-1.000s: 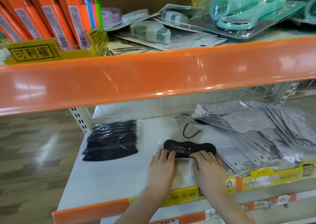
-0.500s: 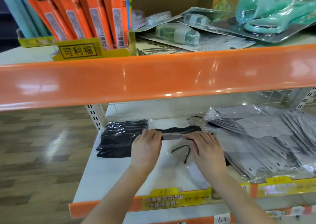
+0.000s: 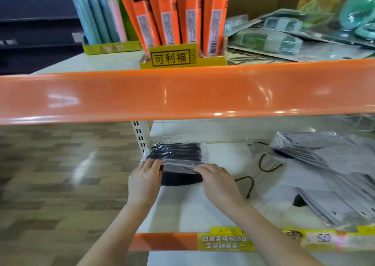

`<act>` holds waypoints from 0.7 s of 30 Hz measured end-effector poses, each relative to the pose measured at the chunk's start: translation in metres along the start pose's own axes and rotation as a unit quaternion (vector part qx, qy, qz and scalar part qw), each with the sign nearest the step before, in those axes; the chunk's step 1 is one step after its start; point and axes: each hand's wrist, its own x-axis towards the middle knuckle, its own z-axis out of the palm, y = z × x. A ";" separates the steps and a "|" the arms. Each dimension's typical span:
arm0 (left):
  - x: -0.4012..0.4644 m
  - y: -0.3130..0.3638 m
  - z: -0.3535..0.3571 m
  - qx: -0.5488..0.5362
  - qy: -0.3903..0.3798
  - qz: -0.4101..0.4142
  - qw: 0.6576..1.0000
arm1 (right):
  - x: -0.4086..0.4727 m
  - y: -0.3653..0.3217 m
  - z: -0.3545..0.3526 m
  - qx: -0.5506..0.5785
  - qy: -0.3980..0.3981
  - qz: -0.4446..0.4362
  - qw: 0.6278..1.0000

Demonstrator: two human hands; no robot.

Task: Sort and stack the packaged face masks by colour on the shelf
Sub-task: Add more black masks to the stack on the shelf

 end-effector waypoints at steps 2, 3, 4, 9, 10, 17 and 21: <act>-0.005 -0.009 0.004 0.010 -0.017 -0.015 1.000 | 0.001 -0.006 0.005 0.001 -0.019 -0.013 1.000; -0.007 -0.013 0.006 0.014 -0.028 -0.020 0.999 | 0.001 -0.009 0.008 0.002 -0.028 -0.013 1.000; -0.010 -0.017 0.008 0.018 -0.039 -0.024 0.999 | 0.002 -0.010 0.012 -0.002 -0.037 -0.012 0.999; -0.028 -0.026 0.019 0.018 -0.091 -0.024 0.995 | -0.001 -0.011 0.035 -0.008 -0.049 0.002 0.999; -0.031 -0.026 0.022 0.010 -0.096 -0.019 0.995 | -0.002 -0.010 0.038 -0.012 -0.045 0.010 0.999; -0.040 -0.015 0.035 -0.025 -0.108 0.079 0.991 | -0.006 -0.021 0.044 -0.061 -0.034 0.065 0.995; -0.043 0.002 0.037 -0.007 -0.138 0.074 0.988 | -0.008 -0.030 0.040 -0.080 -0.027 0.071 0.994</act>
